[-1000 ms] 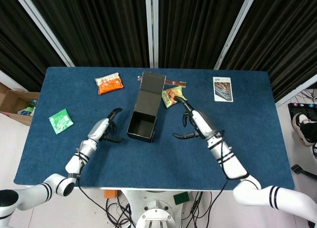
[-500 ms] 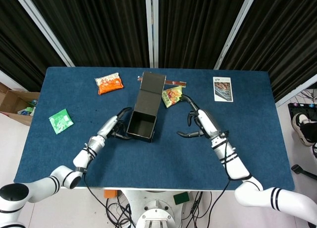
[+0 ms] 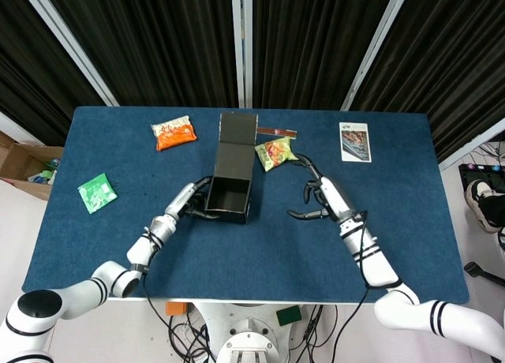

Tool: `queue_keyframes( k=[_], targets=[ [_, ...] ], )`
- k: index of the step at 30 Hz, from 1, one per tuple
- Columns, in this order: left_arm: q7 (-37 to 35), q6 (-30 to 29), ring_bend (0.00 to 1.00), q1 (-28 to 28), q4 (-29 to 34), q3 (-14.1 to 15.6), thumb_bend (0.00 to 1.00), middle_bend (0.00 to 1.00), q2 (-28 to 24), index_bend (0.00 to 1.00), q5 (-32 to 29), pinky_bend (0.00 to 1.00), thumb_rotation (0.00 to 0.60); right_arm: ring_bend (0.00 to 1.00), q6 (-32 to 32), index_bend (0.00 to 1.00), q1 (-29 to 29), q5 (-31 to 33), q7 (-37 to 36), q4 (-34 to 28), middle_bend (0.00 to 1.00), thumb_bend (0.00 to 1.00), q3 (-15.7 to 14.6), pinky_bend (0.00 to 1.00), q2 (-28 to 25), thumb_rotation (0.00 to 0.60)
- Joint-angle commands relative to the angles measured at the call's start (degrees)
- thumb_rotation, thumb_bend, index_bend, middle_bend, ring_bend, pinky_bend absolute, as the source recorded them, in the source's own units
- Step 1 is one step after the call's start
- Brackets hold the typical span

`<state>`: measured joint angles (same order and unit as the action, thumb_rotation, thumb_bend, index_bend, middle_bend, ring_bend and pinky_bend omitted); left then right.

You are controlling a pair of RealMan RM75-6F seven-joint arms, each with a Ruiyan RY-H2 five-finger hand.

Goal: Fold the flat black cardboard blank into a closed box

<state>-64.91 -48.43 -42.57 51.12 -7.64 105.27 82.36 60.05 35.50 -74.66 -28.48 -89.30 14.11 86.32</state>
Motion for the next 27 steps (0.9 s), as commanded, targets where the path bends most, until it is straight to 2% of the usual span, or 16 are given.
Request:
queue_keyframes(
  k=[1,5,11,13,20,24,27],
  targets=[
    [1.24,-1.22,0.70,0.25,0.77,-0.61,0.01,0.52,0.13,0.55,-0.41,0.91,0.600,0.62,-5.74,0.00,1.33,7.93,3.49,1.39,0.21,0.09,0.97,1.00,0.42,0.600],
    [3.15,-3.94,0.71,1.51,6.11,-1.07,0.01,0.53,-2.37,0.58,-0.44,0.91,0.600,0.64,-11.31,0.04,5.36,20.80,9.82,3.70,0.23,0.08,4.72,1.00,2.41,0.600],
    [8.48,-7.57,0.71,3.38,16.49,-0.77,0.01,0.53,-7.80,0.58,0.36,0.91,0.600,0.66,-16.16,0.10,13.30,34.14,17.71,11.50,0.25,0.11,8.57,1.00,7.87,0.600],
    [10.03,-8.15,0.71,3.72,19.19,-0.66,0.01,0.52,-9.11,0.58,0.50,0.91,0.600,0.66,-16.88,0.10,15.64,36.72,19.70,13.72,0.25,0.14,9.52,1.00,9.34,0.600],
    [14.09,-9.05,0.71,3.89,24.98,-0.75,0.01,0.52,-11.28,0.58,0.76,0.91,0.600,0.66,-15.88,0.13,22.61,41.90,24.51,17.66,0.25,0.14,14.09,1.00,13.65,0.600],
    [16.11,-8.01,0.71,2.98,24.88,-0.88,0.01,0.51,-10.91,0.58,0.62,0.91,0.600,0.67,-14.45,0.13,25.69,43.24,25.81,16.74,0.26,0.14,17.38,1.00,14.37,0.600],
    [18.32,-6.81,0.70,2.56,23.30,-1.27,0.01,0.51,-9.90,0.57,-0.99,0.91,0.600,0.67,-14.45,0.15,26.38,43.31,25.34,12.74,0.27,0.13,19.38,1.00,13.40,0.600]
  ],
)
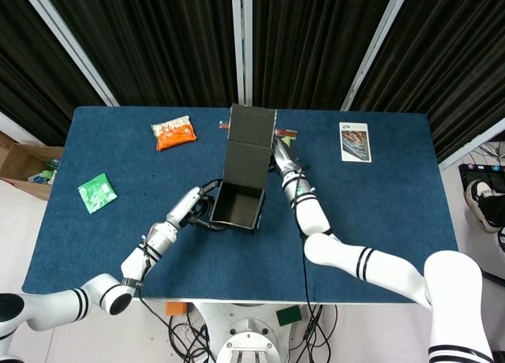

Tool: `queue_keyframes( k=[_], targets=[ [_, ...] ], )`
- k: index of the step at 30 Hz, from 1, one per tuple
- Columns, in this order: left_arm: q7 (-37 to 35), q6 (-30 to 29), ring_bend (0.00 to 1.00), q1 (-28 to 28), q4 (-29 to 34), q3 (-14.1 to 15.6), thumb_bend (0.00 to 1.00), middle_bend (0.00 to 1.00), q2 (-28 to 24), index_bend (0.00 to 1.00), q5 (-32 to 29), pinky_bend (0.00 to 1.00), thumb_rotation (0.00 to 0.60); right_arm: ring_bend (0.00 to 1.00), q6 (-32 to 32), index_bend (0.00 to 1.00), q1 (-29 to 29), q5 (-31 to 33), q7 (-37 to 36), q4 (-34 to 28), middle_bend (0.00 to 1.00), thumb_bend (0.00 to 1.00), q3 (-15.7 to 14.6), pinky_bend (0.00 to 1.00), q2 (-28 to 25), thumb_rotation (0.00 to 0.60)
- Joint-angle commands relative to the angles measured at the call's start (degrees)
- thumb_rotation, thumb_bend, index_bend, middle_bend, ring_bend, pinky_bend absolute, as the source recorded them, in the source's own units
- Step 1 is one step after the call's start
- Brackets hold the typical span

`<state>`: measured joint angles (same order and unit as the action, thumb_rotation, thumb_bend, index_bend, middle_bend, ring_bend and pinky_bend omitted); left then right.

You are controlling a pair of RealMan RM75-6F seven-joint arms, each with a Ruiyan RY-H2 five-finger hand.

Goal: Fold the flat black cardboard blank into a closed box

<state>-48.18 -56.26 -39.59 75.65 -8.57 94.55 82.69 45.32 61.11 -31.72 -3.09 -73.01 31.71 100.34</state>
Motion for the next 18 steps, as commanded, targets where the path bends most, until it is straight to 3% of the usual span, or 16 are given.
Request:
queue_keyframes(
  k=[1,6,12,15,18],
  targets=[
    [2.13,1.41,0.70,-0.45,-1.74,-0.52,0.01,0.51,1.13,0.57,-2.03,0.91,0.600,0.67,0.26,0.15,0.62,0.14,-0.24,-5.15,0.27,0.12,2.06,1.00,-1.17,0.600],
    [5.90,3.27,0.70,-0.18,-4.56,-1.06,0.01,0.50,2.58,0.56,-5.73,0.91,0.600,0.69,-0.54,0.17,-0.62,-0.81,1.38,-15.16,0.32,0.05,-0.02,1.00,-5.07,0.600],
    [12.36,4.52,0.70,0.14,-7.82,-2.24,0.01,0.48,5.00,0.55,-10.47,0.91,0.600,0.71,-0.36,0.23,2.50,2.97,10.94,-20.96,0.35,0.00,-7.63,1.00,-7.84,0.600],
    [14.83,4.64,0.70,0.60,-8.41,-2.70,0.01,0.42,5.89,0.45,-12.32,0.91,0.600,0.71,3.76,0.23,4.06,4.18,14.61,-20.91,0.35,0.00,-8.92,1.00,-7.28,0.600],
    [16.73,5.00,0.70,0.97,-8.51,-2.51,0.01,0.30,6.03,0.28,-12.91,0.91,0.600,0.71,6.50,0.23,4.99,6.18,16.54,-20.42,0.35,0.00,-8.96,1.00,-6.59,0.600]
  ],
)
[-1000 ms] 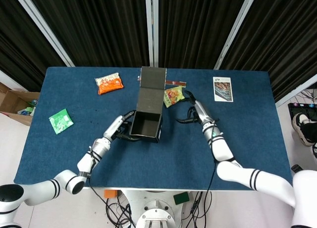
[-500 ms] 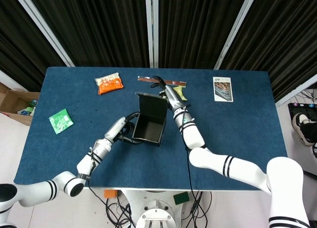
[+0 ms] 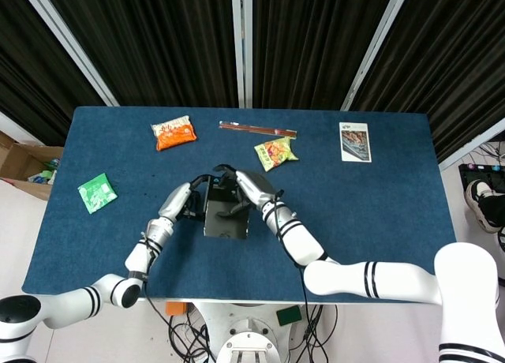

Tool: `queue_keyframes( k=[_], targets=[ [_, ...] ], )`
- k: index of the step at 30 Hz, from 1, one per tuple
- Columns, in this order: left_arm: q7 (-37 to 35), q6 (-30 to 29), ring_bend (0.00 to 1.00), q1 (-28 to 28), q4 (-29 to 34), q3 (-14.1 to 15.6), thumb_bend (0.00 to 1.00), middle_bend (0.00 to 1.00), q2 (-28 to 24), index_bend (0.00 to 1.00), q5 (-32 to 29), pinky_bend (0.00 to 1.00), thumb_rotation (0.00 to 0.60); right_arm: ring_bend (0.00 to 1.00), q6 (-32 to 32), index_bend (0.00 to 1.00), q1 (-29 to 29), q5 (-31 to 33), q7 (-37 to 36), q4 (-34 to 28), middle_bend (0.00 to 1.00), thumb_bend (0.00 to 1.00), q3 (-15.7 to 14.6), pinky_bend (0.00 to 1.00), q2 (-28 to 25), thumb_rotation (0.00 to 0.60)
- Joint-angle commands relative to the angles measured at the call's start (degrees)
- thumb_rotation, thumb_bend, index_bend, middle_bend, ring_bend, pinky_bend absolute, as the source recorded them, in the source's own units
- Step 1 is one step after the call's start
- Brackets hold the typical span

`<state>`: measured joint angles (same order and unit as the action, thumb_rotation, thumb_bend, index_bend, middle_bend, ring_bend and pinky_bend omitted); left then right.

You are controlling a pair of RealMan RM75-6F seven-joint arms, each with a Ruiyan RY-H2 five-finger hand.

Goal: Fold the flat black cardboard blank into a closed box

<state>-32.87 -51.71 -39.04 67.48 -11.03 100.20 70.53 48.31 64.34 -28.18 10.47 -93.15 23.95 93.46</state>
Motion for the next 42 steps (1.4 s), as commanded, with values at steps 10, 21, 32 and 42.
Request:
queue_keyframes(
  k=[10,21,32,42],
  targets=[
    [4.79,-0.60,0.68,2.34,1.19,1.26,0.00,0.11,-0.46,0.07,0.41,0.91,0.600,0.71,3.94,0.23,3.22,5.73,4.41,2.93,0.35,0.00,-0.69,1.00,2.31,0.600],
    [9.61,-3.67,0.67,5.58,8.10,2.74,0.00,0.07,-5.78,0.07,1.57,0.91,0.555,0.71,5.13,0.23,2.89,3.90,5.60,1.56,0.35,0.00,-1.30,1.00,2.41,0.600],
    [13.66,-7.64,0.67,9.34,14.88,3.34,0.00,0.07,-12.36,0.07,1.57,0.91,0.527,0.72,9.25,0.26,3.05,-6.02,10.62,8.19,0.37,0.00,-6.86,1.00,7.66,0.600],
    [11.18,-8.63,0.67,9.63,15.28,1.94,0.00,0.07,-12.91,0.07,3.01,0.91,0.529,0.72,10.28,0.39,2.11,-17.62,12.31,19.66,0.47,0.04,-11.47,1.00,14.89,0.600]
  ],
)
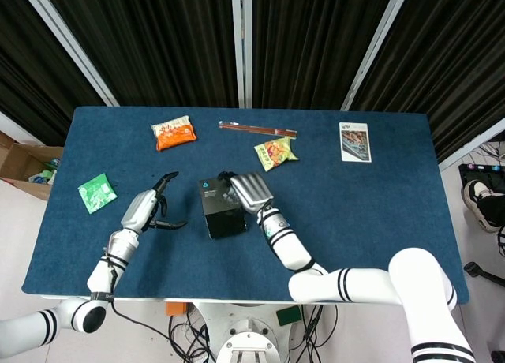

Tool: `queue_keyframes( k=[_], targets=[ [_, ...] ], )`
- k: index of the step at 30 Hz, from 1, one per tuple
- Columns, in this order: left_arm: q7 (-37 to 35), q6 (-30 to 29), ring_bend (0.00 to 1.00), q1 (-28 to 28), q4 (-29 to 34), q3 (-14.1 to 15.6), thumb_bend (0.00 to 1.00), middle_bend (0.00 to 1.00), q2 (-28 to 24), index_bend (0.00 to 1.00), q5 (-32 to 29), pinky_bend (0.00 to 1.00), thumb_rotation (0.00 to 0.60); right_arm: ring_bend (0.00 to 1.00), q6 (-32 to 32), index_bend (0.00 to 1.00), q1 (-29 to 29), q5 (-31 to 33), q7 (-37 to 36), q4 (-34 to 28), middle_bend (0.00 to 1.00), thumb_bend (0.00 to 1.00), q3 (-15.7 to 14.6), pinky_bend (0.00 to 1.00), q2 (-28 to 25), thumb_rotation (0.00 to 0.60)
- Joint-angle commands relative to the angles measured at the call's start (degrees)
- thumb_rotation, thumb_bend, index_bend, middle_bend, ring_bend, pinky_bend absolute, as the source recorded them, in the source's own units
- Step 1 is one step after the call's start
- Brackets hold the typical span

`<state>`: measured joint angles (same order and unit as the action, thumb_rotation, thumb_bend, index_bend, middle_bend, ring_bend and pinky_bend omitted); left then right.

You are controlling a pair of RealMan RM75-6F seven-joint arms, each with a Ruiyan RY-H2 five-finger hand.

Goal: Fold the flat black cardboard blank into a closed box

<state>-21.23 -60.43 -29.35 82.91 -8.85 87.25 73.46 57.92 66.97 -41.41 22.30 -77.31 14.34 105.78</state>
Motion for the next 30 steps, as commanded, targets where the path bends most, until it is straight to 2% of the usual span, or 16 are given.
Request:
queue_keyframes(
  k=[1,4,9,17,20,24,28,30],
  targets=[
    [-0.78,0.11,0.67,-0.07,-0.21,-0.36,0.00,0.07,0.07,0.07,0.09,0.91,0.529,0.72,0.86,0.41,-0.65,-5.75,0.48,4.94,0.49,0.05,-2.28,1.00,3.14,0.600],
    [-1.28,0.04,0.67,-0.05,-0.69,-0.38,0.00,0.07,0.12,0.07,0.60,0.91,0.529,0.72,1.65,0.44,-1.08,-10.39,0.57,8.25,0.53,0.07,-3.55,1.00,4.58,0.600],
    [-2.31,0.19,0.67,0.08,-1.16,-0.30,0.00,0.07,0.09,0.07,1.12,0.91,0.528,0.72,2.31,0.46,-2.14,-16.19,0.45,11.76,0.55,0.09,-4.87,1.00,5.97,0.600],
    [-1.48,-0.39,0.67,0.13,-1.50,-0.43,0.00,0.07,-0.17,0.07,1.80,0.91,0.528,0.72,3.52,0.47,-3.99,-20.98,-0.33,13.78,0.55,0.09,-3.65,1.00,6.93,0.600],
    [0.90,-0.88,0.67,0.06,-2.08,-0.23,0.00,0.07,-0.58,0.07,2.23,0.91,0.529,0.72,4.37,0.47,-4.95,-21.81,-0.97,12.24,0.53,0.09,-2.28,1.00,5.82,0.600],
    [6.28,-2.27,0.67,0.20,-2.57,0.09,0.00,0.07,-1.72,0.07,2.74,0.90,0.529,0.72,6.37,0.45,-6.86,-23.64,-2.35,8.60,0.46,0.09,-1.17,1.00,3.10,0.600],
    [13.91,-4.08,0.65,0.79,-1.34,0.17,0.00,0.12,-4.48,0.08,2.24,0.86,0.508,0.72,9.22,0.40,-9.86,-25.23,-4.11,3.84,0.42,0.09,-0.49,1.00,-0.59,0.600],
    [19.06,-5.52,0.61,1.35,-0.46,0.16,0.00,0.15,-6.38,0.12,1.68,0.82,0.496,0.71,10.87,0.39,-12.30,-25.82,-4.66,0.37,0.41,0.09,-0.90,0.99,-3.67,0.600]
  ],
)
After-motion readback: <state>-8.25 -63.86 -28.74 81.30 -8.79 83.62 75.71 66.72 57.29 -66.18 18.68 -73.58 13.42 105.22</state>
